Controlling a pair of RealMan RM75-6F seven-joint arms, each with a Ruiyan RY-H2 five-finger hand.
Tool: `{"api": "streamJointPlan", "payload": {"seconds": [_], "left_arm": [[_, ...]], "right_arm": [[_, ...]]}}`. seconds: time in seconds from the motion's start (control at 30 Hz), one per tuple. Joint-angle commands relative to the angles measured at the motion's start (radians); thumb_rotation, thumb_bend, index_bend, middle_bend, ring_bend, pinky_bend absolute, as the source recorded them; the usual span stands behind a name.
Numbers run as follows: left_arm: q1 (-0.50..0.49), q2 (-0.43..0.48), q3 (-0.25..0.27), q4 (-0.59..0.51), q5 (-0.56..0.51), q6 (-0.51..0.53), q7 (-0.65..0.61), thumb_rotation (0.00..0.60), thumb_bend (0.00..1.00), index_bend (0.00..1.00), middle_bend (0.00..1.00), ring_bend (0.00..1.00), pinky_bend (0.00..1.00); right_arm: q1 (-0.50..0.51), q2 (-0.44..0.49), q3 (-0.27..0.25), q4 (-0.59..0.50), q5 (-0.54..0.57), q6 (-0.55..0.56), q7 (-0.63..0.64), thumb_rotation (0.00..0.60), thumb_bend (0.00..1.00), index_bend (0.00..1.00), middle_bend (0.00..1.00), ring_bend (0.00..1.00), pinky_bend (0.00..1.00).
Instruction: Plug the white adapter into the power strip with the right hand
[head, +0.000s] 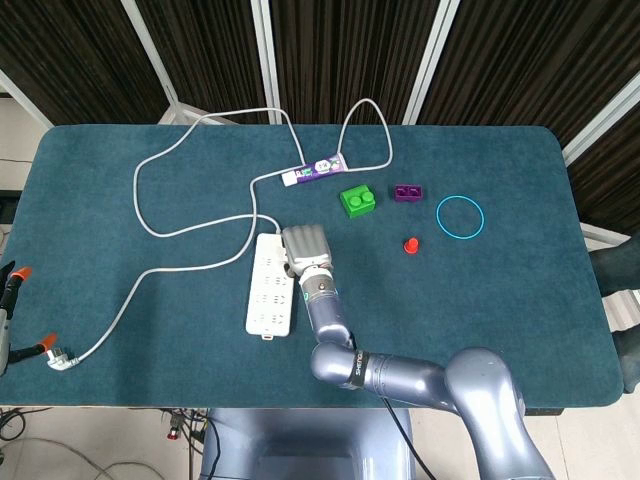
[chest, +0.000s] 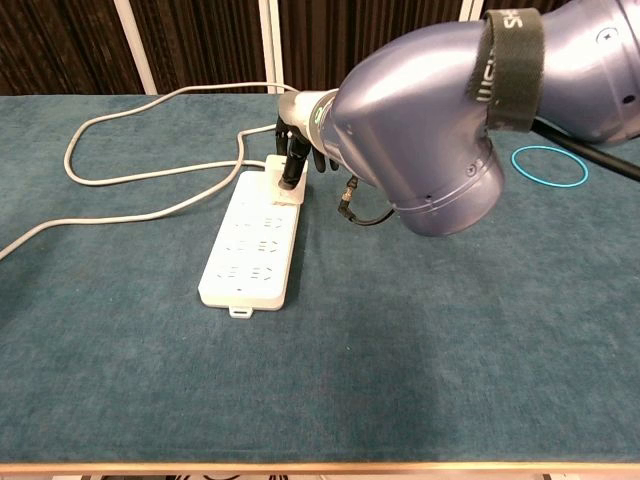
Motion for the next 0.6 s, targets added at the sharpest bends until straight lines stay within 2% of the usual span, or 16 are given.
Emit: {"api": "streamJointPlan", "payload": {"seconds": [0.03, 0.6], "left_arm": [[0.0, 0.0, 0.001, 0.0, 0.001, -0.001, 0.001, 0.6, 0.1, 0.13, 0.0, 0.0, 0.0], [-0.003, 0.001, -0.001, 0.001, -0.006, -0.006, -0.002, 0.6, 0.1, 0.13, 0.0, 0.0, 0.0]], "right_arm": [[0.0, -0.002, 0.0, 0.002, -0.002, -0.003, -0.001, 0.6, 0.54, 0.86, 0.64, 0.65, 0.52], [0.019, -0.038, 0.005, 0.025, -0.046, -0.004, -0.004, 0.6, 0.54, 0.87, 0.64, 0.65, 0.52]]}}
